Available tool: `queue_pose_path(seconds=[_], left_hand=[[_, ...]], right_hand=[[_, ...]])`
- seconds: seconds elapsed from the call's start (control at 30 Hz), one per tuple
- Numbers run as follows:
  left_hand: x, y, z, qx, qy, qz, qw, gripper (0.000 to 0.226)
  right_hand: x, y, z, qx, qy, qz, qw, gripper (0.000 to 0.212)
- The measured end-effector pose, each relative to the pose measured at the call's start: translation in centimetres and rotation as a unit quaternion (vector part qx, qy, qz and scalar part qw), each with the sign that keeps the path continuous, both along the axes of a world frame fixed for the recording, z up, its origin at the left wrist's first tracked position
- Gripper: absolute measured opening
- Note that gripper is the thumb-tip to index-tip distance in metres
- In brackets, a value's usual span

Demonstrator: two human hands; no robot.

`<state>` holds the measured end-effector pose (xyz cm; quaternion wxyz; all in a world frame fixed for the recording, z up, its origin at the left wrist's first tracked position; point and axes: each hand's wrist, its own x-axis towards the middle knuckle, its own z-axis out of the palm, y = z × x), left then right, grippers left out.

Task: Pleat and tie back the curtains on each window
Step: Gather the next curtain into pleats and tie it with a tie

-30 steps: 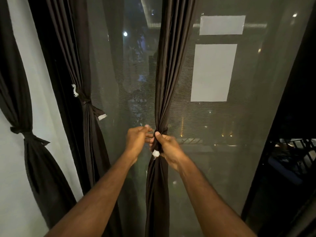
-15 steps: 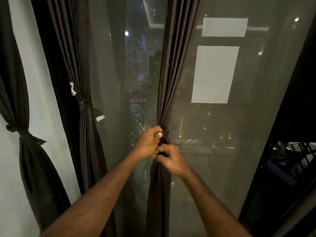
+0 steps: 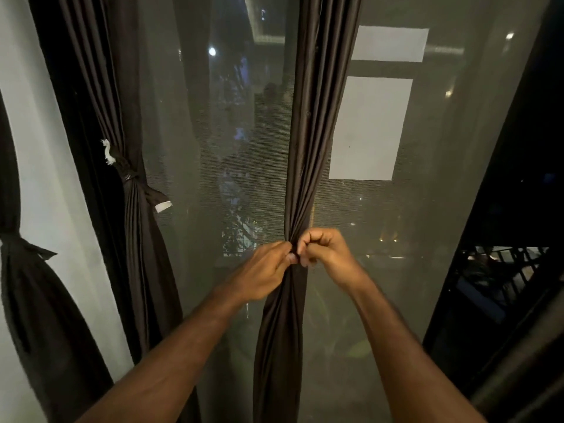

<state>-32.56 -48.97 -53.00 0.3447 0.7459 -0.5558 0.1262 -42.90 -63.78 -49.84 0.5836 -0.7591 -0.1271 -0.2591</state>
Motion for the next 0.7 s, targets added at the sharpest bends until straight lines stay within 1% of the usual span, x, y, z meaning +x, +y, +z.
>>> queue_pose_path(seconds=[0.03,0.1,0.13,0.2,0.27,0.33,0.37,0.4,0.43,0.47,0.53,0.57,0.6,0.67,0.7], left_hand=[[-0.1,-0.1,0.0,-0.016,0.005,0.007,1.0,0.034],[-0.3,-0.1,-0.3,-0.048,0.015,0.029,0.998,0.032],[-0.4,0.0,-0.4,-0.063,0.02,0.036,0.997,0.034],[-0.7,0.2,-0.5,-0.076,0.034,0.044,0.996,0.04],[-0.7,0.3,-0.3,-0.065,0.041,0.059,0.995,0.045],[-0.4,0.3,-0.2,-0.062,0.036,0.068,0.995,0.05],[-0.5,0.3,0.0,-0.069,0.028,0.072,0.995,0.047],[-0.6,0.2,0.1,-0.084,0.02,0.079,0.993,0.041],[-0.7,0.2,0.3,-0.103,0.023,0.091,0.99,0.036],[-0.7,0.1,0.5,-0.124,0.044,0.101,0.986,0.037],[-0.5,0.1,1.0,-0.145,0.109,0.114,0.977,0.046],[-0.4,0.1,1.3,-0.136,0.125,0.117,0.976,0.048],[-0.3,0.2,1.6,-0.112,0.124,0.125,0.978,0.049],[-0.2,0.4,2.3,-0.035,0.081,0.161,0.983,0.045],[-0.3,0.5,2.7,0.001,0.058,0.183,0.981,0.042]], right_hand=[[0.0,0.3,-0.2,0.0,-0.021,-0.022,1.0,0.014],[0.0,0.7,-1.1,-0.024,-0.063,-0.075,0.995,0.037],[-0.2,0.8,-1.6,-0.052,-0.081,-0.103,0.99,0.046],[-0.2,0.5,-2.5,-0.128,-0.114,-0.15,0.974,0.054],[0.1,0.5,-3.2,-0.216,-0.153,-0.195,0.945,0.052],[0.5,1.2,-3.6,-0.307,-0.192,-0.247,0.899,0.047],[0.7,1.6,-3.6,-0.334,-0.204,-0.267,0.881,0.041],[0.9,1.9,-3.6,-0.343,-0.209,-0.283,0.871,0.034],[1.1,2.1,-3.6,-0.338,-0.206,-0.295,0.87,0.032],[1.2,2.3,-3.7,-0.317,-0.195,-0.301,0.878,0.034],[1.5,2.3,-4.1,-0.279,-0.184,-0.305,0.892,0.04],[1.6,2.4,-4.2,-0.283,-0.187,-0.307,0.889,0.038],[1.6,2.4,-4.2,-0.302,-0.192,-0.31,0.881,0.034],[1.7,2.5,-3.9,-0.359,-0.216,-0.314,0.852,0.027],[1.8,2.6,-3.9,-0.383,-0.229,-0.323,0.835,0.027]])
